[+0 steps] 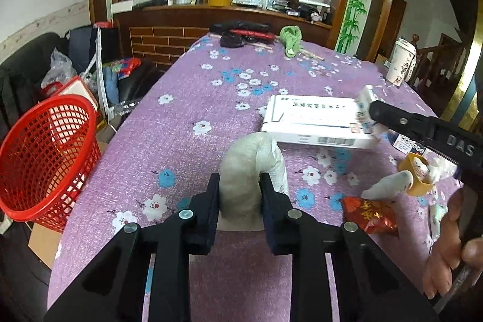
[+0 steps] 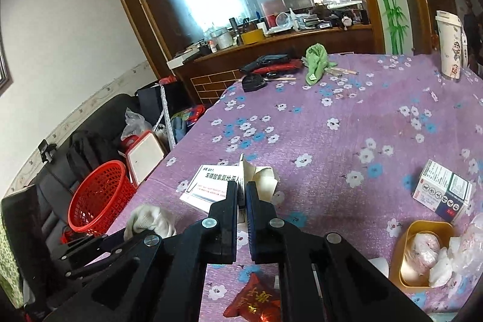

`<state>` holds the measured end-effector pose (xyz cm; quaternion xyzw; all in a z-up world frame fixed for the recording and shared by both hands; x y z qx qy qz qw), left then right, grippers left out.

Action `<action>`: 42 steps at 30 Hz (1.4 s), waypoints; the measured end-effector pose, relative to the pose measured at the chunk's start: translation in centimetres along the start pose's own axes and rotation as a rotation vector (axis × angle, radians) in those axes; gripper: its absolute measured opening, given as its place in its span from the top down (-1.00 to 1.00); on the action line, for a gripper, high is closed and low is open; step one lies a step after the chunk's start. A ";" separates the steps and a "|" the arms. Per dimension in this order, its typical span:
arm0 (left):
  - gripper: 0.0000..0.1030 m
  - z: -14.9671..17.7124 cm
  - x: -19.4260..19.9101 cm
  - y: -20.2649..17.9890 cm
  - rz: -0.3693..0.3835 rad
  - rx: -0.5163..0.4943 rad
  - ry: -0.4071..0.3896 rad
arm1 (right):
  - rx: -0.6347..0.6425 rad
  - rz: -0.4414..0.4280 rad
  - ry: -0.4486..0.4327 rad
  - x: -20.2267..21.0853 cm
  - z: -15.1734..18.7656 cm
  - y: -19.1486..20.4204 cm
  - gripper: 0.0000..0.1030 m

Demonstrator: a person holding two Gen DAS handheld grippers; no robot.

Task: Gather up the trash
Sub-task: 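Grasp the white cloth with left tool while right tool grasps white paper scrap, then carry both held items over the red basket and open both tools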

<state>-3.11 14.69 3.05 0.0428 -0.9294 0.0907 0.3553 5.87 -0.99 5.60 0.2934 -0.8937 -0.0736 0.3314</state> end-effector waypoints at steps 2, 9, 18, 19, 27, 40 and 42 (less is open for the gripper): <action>0.53 0.0 0.5 -0.2 -0.003 -0.006 -0.013 | 0.005 0.001 -0.005 0.1 0.0 0.1 0.88; 0.53 -0.1 1.7 0.4 -0.009 0.011 -0.026 | 0.005 -0.011 -0.025 0.8 0.0 0.1 0.88; 0.53 -0.2 3.2 2.1 -0.039 0.041 -0.043 | 0.005 -0.036 -0.032 1.3 0.0 0.6 0.88; 0.53 -0.2 3.3 2.1 -0.039 0.042 -0.043 | 0.002 -0.041 -0.030 1.4 0.0 0.8 0.88; 0.53 0.1 4.9 2.7 -0.042 0.042 -0.050 | -0.012 -0.070 -0.021 3.0 0.1 1.9 0.88; 0.53 0.4 6.4 3.9 -0.031 0.063 -0.071 | 0.016 -0.104 -0.039 5.9 0.7 5.0 0.88; 0.53 0.5 6.5 4.3 -0.033 0.069 -0.073 | 0.023 -0.105 -0.039 6.0 0.8 5.4 0.88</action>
Point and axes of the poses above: each gripper's, at about its wrist camera, not at the fingertips, and x roughly against the way its jaws point, y to its left, z to its underside, the point moved 3 cm from there along -x, roughly the way its jaws point, and after that the axes turned 3 degrees about z, right-handed, at the moved point
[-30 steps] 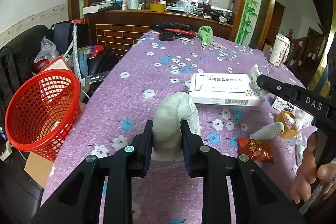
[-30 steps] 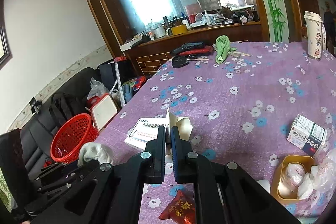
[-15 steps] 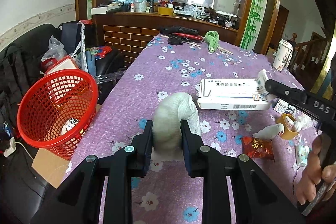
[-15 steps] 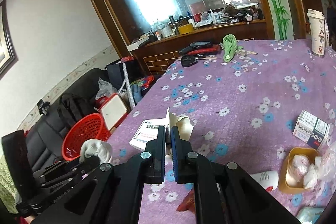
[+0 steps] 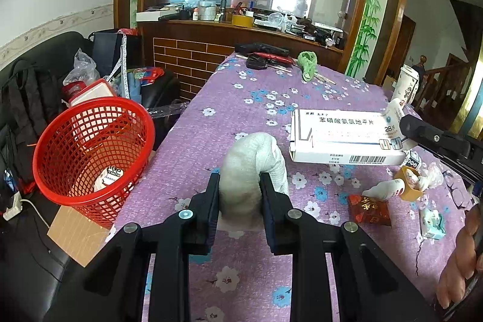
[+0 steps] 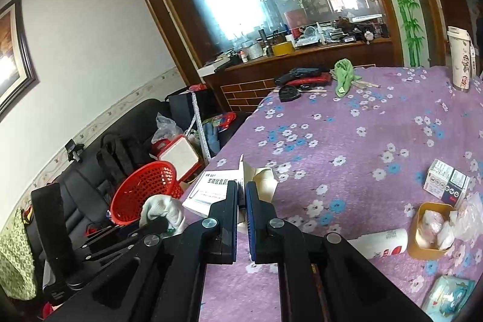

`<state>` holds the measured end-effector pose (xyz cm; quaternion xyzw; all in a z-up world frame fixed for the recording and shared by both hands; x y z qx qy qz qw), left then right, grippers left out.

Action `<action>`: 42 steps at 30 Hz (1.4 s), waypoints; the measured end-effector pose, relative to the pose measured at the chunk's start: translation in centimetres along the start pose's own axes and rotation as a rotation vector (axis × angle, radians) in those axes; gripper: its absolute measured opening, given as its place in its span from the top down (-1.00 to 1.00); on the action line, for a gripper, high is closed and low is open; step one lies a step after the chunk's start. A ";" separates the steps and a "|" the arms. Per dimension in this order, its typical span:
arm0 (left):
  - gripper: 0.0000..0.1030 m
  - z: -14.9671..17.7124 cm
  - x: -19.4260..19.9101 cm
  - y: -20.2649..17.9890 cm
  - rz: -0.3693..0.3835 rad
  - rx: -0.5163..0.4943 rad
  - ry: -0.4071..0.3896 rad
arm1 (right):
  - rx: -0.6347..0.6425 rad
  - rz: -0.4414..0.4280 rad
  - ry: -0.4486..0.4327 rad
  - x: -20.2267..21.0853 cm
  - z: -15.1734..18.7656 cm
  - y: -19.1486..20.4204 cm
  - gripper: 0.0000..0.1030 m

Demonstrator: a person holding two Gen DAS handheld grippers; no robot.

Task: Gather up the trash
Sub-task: 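Carry both held items over the red basket and open both tools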

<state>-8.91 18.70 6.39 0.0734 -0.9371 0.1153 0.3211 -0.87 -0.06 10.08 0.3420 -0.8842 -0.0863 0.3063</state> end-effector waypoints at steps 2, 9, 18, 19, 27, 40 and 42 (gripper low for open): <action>0.53 0.1 0.0 0.3 -0.001 0.009 0.000 | 0.006 -0.003 0.005 0.0 0.1 0.5 0.88; 0.53 0.1 0.5 1.8 -0.005 0.034 -0.012 | 0.025 -0.009 0.020 -0.5 0.2 1.8 0.88; 0.53 -0.8 1.3 4.7 -0.031 0.070 -0.040 | 0.068 -0.026 0.038 -1.8 -0.4 4.4 0.88; 0.53 -1.1 1.6 5.3 -0.037 0.077 -0.049 | 0.072 -0.029 0.038 -1.9 -0.7 4.7 0.88; 0.53 -3.2 2.6 11.4 -0.107 0.125 -0.083 | 0.151 -0.067 0.053 -4.8 -2.6 9.9 0.88; 0.31 -3.6 0.0 20.3 -0.175 0.214 -0.037 | 0.250 -0.067 0.126 -14.2 -3.2 18.5 0.83; 0.08 -3.5 -0.2 20.9 -0.187 0.238 -0.036 | 0.249 -0.073 0.155 -15.8 -2.5 18.8 0.78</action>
Point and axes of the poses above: each gripper's, at about its wrist camera, not at the fingertips, and x roughly against the way its jaws point, y to its left, z to its underside, the point moved 3 cm from there along -x, roughly the way its jaws point, and after that the axes turned 3 degrees about z, right-handed, at the moved point
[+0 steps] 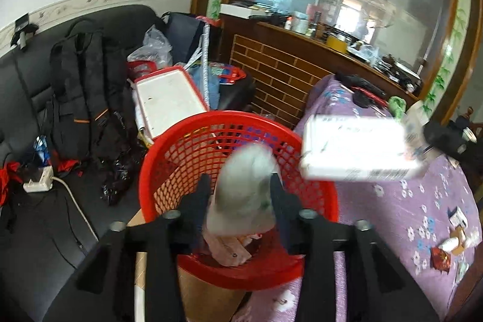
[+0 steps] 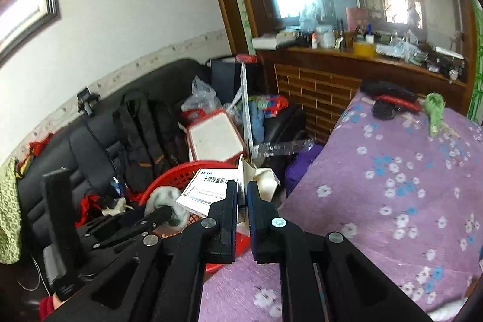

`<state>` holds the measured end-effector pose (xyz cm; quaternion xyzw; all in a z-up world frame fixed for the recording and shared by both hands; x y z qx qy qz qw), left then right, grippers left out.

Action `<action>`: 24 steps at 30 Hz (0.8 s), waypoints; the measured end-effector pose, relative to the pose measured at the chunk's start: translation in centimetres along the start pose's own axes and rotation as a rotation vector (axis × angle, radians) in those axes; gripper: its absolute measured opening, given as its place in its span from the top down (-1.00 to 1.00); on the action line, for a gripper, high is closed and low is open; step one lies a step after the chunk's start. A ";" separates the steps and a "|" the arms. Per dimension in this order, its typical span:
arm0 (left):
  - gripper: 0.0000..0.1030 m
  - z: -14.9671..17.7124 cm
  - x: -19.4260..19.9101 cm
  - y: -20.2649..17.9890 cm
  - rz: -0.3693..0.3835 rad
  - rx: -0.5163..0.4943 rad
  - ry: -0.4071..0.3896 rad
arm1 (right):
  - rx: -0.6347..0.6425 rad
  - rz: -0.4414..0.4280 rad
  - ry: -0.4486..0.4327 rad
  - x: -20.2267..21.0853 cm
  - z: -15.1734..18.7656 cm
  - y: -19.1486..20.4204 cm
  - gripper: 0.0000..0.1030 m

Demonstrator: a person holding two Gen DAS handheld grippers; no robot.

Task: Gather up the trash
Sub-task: 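Carry both held items over the red basket and open both tools, then grasp the red snack wrapper with left tool while right tool grasps tissue pack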

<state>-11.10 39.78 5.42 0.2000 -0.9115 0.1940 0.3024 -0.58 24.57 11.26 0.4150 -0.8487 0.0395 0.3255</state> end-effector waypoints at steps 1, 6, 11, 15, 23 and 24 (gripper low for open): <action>-0.01 0.0 0.1 0.1 0.002 0.008 -0.005 | -0.005 0.002 0.007 -0.4 0.3 -0.1 0.78; -0.21 0.4 1.7 -1.4 0.013 -0.032 -0.039 | -0.048 0.018 -0.001 1.6 2.0 -2.9 0.78; -0.22 1.8 3.3 -7.9 0.120 -0.155 -0.045 | -0.120 0.055 -0.019 6.5 4.5 -6.8 0.76; -0.29 3.6 3.7 -14.5 0.222 -0.276 -0.017 | -0.196 0.099 -0.036 11.1 6.9 -11.0 0.70; -0.63 10.1 3.0 -27.6 0.387 -0.522 0.115 | -0.325 0.252 -0.102 22.1 12.8 -20.3 0.25; -0.65 11.2 2.8 -29.2 0.400 -0.560 0.131 | -0.339 0.271 -0.107 23.1 13.5 -21.1 0.07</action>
Point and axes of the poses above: each gripper's, at about its wrist camera, not at the fingertips, and x roughly against the way its jaws point, y to its left, z to its underside, the point moved 3 cm from there along -x, roughly the way its jaws point, and after that the axes turned 3 degrees about z, right-handed, at the moved point
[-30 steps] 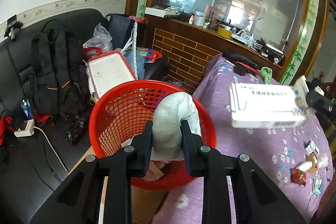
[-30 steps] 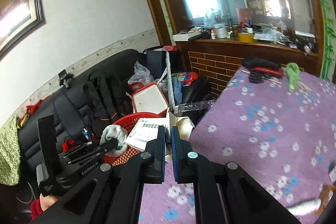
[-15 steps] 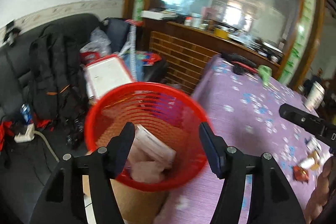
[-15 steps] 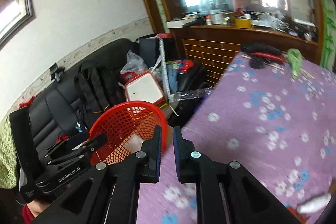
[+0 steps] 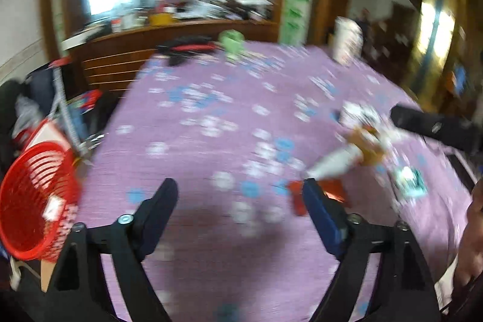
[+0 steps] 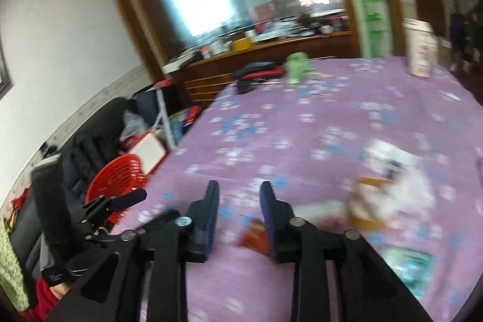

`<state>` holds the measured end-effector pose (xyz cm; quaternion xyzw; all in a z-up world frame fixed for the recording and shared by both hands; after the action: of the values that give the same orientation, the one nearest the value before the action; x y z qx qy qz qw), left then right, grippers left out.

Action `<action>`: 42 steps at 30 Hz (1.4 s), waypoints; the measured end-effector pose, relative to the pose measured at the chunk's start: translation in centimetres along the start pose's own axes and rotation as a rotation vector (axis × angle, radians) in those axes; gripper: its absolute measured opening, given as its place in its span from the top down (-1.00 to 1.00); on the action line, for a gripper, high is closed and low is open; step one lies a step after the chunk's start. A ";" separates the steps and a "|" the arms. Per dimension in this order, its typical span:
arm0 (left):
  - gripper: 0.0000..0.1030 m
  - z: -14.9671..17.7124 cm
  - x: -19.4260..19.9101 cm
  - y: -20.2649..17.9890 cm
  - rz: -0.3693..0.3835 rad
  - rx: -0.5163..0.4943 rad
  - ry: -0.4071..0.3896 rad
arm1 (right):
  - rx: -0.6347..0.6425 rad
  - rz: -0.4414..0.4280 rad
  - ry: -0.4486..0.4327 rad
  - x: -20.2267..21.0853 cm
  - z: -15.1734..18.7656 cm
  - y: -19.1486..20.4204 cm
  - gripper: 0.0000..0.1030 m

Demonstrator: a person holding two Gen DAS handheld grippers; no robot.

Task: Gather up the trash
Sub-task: 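Grasp the red snack wrapper with left tool while right tool grasps tissue pack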

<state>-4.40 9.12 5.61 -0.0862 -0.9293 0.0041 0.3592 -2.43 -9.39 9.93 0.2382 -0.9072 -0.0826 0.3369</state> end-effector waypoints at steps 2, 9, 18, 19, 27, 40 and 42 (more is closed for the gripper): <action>-0.65 0.3 -1.6 -2.5 0.020 -0.062 0.039 | -0.053 0.038 -0.023 1.8 0.8 -3.3 -0.12; -0.65 0.5 -6.4 -6.6 0.071 -0.204 0.143 | -0.210 0.103 -0.022 4.4 3.1 -11.8 -0.17; -0.54 1.2 -7.8 -8.4 0.154 -0.243 0.144 | -0.322 0.131 0.008 4.4 4.6 -16.8 -0.19; -0.49 1.0 -7.5 -8.5 0.164 -0.232 0.127 | -0.327 0.134 0.020 4.1 4.7 -17.0 -0.19; -0.06 1.3 -8.2 -8.7 0.089 -0.187 0.164 | -0.331 0.145 0.081 2.4 5.9 -16.9 -0.21; -0.26 1.9 -7.7 -5.2 0.000 -0.048 0.178 | -0.246 0.000 0.235 -0.3 7.5 -12.3 -0.22; -0.28 2.1 -8.2 -4.8 0.016 -0.027 0.205 | -0.195 -0.063 0.263 -0.4 7.7 -10.5 -0.22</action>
<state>-0.58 3.17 -1.13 -0.0983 -0.8868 -0.0143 0.4513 -3.29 -18.42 0.62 0.2416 -0.8351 -0.1488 0.4713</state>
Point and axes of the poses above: each gripper's, at about its wrist camera, not at the fingertips, and x roughly against the way its jaws point, y to its left, z to its underside, the point moved 3 cm from there along -x, roughly the way its jaws point, and after that the axes turned 3 degrees about z, right-handed, at the moved point
